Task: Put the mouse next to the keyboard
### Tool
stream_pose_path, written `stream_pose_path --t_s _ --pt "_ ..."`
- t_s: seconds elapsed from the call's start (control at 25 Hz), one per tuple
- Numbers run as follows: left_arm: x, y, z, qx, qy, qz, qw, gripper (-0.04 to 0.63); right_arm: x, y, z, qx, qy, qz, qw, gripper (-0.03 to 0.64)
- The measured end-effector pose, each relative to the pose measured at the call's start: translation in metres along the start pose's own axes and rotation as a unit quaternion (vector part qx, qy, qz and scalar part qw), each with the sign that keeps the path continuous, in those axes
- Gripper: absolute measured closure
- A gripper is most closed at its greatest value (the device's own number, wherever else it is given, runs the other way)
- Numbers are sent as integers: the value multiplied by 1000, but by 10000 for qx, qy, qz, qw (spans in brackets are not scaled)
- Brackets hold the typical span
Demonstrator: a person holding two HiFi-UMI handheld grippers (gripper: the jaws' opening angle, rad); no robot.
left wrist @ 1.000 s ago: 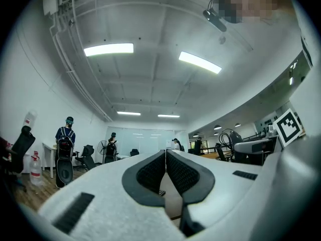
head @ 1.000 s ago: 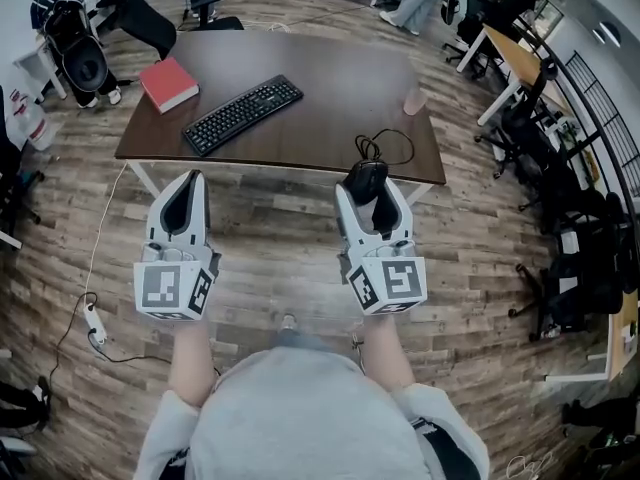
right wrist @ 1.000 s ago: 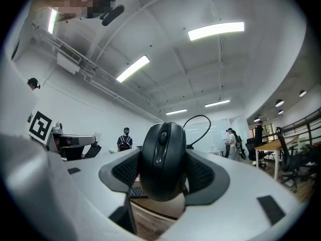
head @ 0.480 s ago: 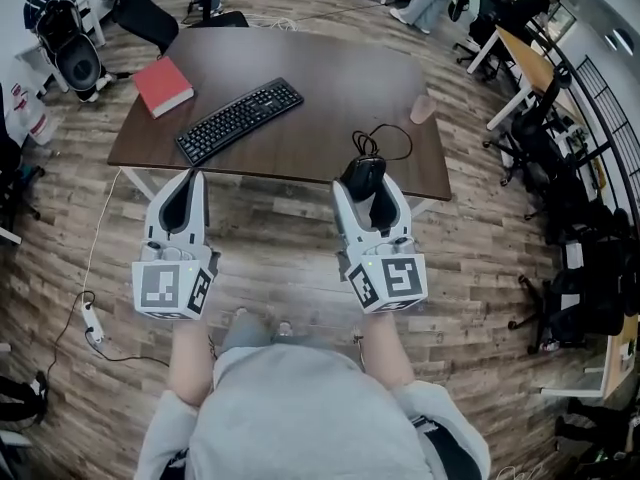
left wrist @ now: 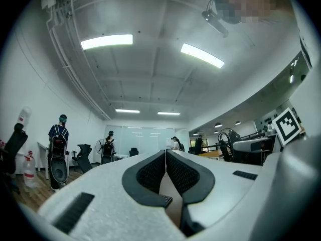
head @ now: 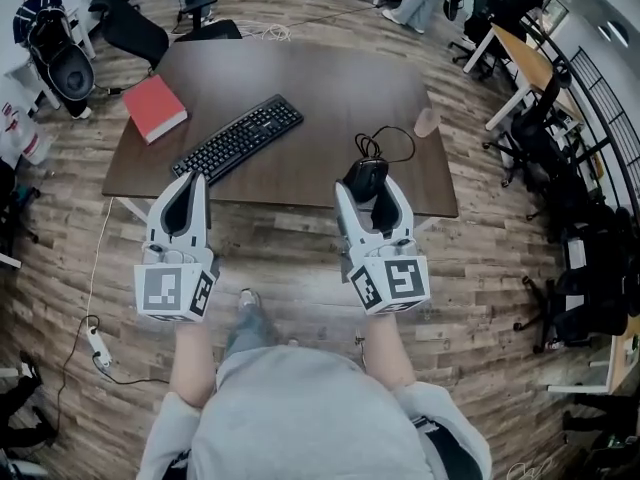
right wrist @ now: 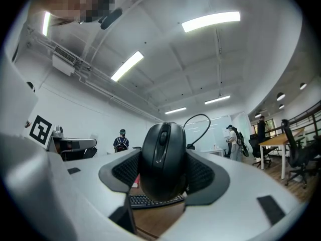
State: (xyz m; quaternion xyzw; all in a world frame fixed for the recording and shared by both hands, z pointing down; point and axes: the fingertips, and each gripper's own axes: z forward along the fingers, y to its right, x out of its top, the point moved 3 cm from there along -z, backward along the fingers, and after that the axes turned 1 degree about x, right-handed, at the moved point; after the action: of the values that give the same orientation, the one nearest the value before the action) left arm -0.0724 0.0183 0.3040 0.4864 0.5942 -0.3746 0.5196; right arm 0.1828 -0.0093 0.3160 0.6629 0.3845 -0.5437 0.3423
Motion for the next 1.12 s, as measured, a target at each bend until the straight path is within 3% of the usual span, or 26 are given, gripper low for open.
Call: stream_pose_path --t_s 0.64,1.12 --pt "-13 -107 107 -351 114 -52 9993 583 -13 -16 136 -314 48 -117 9994 367" --pt "-30 -170 144 -539 177 -108 9983 583 -29 -32 193 -595 89 -75 9982 367"
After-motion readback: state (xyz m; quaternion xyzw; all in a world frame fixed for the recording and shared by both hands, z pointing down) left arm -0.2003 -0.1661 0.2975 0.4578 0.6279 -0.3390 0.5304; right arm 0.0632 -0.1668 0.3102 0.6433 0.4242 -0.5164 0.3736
